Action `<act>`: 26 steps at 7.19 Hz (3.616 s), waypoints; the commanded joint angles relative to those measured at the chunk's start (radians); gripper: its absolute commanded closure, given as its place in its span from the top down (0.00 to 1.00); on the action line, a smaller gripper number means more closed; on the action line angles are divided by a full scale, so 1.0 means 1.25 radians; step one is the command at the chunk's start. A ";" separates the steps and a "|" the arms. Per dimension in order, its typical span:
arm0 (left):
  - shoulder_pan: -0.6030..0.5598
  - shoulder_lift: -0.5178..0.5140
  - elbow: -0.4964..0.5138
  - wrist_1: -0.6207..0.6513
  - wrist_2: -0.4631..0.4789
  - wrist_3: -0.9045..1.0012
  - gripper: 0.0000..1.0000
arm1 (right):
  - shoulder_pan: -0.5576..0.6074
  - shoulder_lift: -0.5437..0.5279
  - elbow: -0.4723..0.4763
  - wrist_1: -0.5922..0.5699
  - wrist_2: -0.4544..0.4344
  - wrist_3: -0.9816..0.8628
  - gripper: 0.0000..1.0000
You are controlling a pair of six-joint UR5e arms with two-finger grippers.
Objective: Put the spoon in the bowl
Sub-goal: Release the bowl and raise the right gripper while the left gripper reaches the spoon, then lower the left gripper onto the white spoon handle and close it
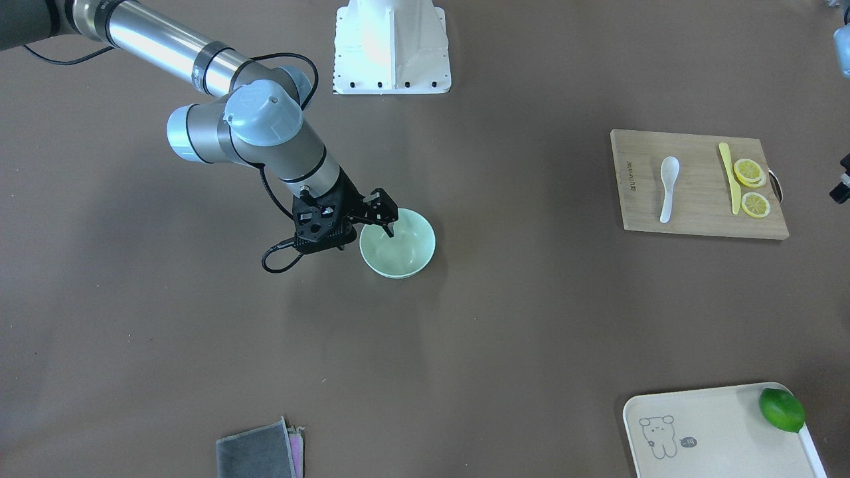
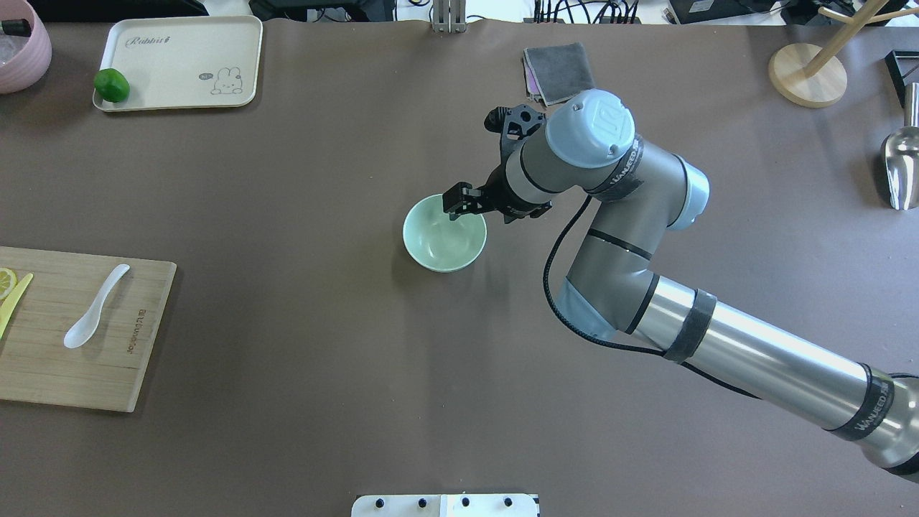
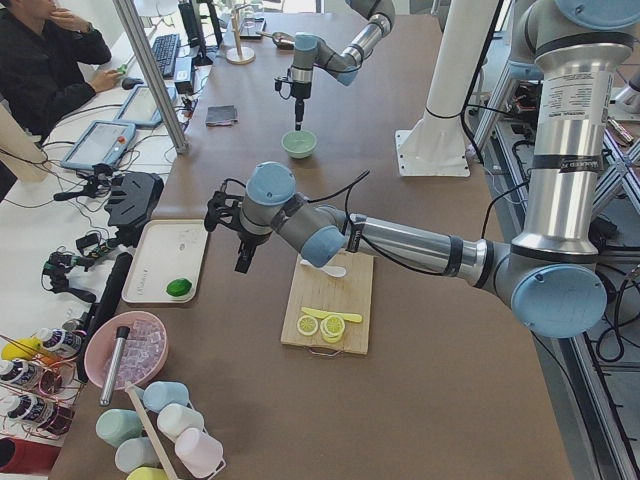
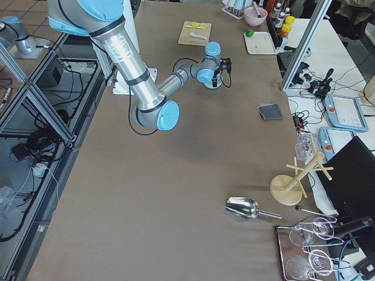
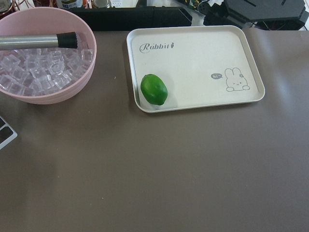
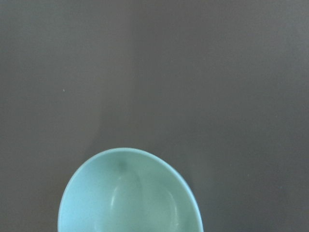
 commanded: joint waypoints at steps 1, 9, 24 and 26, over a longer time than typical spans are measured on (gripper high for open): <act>0.082 -0.009 -0.013 -0.066 0.001 -0.092 0.98 | 0.095 -0.031 0.067 -0.070 0.093 -0.019 1.00; 0.438 0.146 -0.070 -0.159 0.296 -0.196 0.97 | 0.184 -0.130 0.109 -0.068 0.147 -0.083 1.00; 0.508 0.145 0.017 -0.253 0.353 -0.196 0.59 | 0.182 -0.148 0.114 -0.065 0.145 -0.078 1.00; 0.508 0.146 0.021 -0.253 0.353 -0.196 0.52 | 0.182 -0.151 0.114 -0.063 0.144 -0.076 1.00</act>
